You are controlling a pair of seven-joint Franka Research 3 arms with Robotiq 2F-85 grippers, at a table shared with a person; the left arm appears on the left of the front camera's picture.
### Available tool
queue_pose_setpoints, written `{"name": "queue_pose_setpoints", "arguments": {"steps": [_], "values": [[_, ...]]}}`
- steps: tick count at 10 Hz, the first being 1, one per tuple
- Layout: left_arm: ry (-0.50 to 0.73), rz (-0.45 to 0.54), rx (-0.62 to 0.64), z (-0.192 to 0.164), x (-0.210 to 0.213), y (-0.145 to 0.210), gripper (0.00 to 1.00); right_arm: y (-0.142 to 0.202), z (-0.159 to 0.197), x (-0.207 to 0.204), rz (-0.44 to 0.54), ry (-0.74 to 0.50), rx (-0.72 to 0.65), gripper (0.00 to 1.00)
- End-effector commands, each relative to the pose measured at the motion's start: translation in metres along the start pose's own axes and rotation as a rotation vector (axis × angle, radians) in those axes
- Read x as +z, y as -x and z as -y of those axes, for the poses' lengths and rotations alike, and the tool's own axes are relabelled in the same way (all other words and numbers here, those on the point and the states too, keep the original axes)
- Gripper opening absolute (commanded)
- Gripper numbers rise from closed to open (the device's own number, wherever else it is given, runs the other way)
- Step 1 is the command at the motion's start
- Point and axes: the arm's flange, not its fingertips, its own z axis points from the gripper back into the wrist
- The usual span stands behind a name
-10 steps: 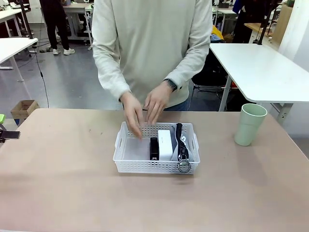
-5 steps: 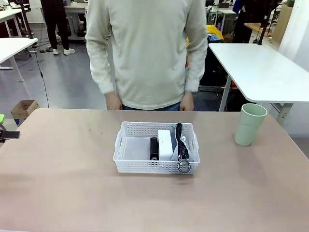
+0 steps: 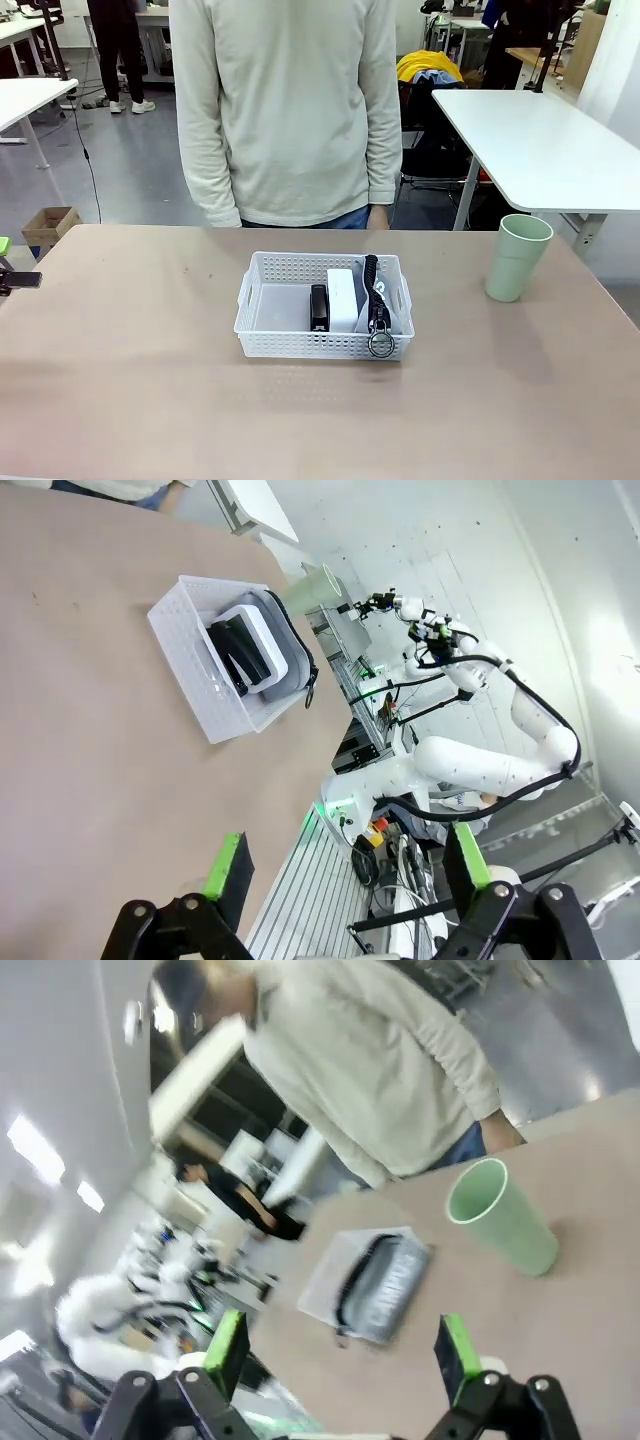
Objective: Efficiently arrange items inside the basket to fit them all.
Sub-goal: Pick up the Reusable plastic cup and place it inside the Organizing basket.
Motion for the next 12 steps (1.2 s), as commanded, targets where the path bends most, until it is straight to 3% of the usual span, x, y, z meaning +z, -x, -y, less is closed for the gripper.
{"name": "queue_pose_setpoints", "arguments": {"steps": [1,4,5,6,7,9,10,12], "values": [[-0.005,-0.009,-0.004,0.000,0.002,0.003,1.00,0.017,0.036,-0.019,0.031,0.208,0.672,1.00],[-0.005,-0.009,-0.004,0.000,0.002,0.003,1.00,0.072,0.046,-0.052,-0.025,0.169,0.903,1.00],[-0.005,-0.009,-0.004,0.000,0.002,0.003,1.00,0.086,0.049,-0.061,-0.112,0.178,0.905,1.00],[-0.005,-0.009,-0.004,0.000,0.002,0.003,1.00,0.085,0.042,-0.057,-0.176,0.224,0.867,1.00],[-0.005,-0.009,-0.004,0.000,0.002,0.003,1.00,0.021,0.054,-0.032,-0.145,0.116,0.775,1.00],[-0.005,-0.009,-0.004,0.000,0.002,0.003,1.00,0.021,0.054,-0.032,-0.145,0.116,0.775,1.00],[-0.005,-0.009,-0.004,0.000,0.002,0.003,1.00,0.022,0.062,-0.031,-0.162,0.142,0.836,1.00],[-0.005,-0.009,-0.004,0.000,0.002,0.003,1.00,0.038,0.098,-0.086,-0.146,0.146,1.053,1.00]]}}
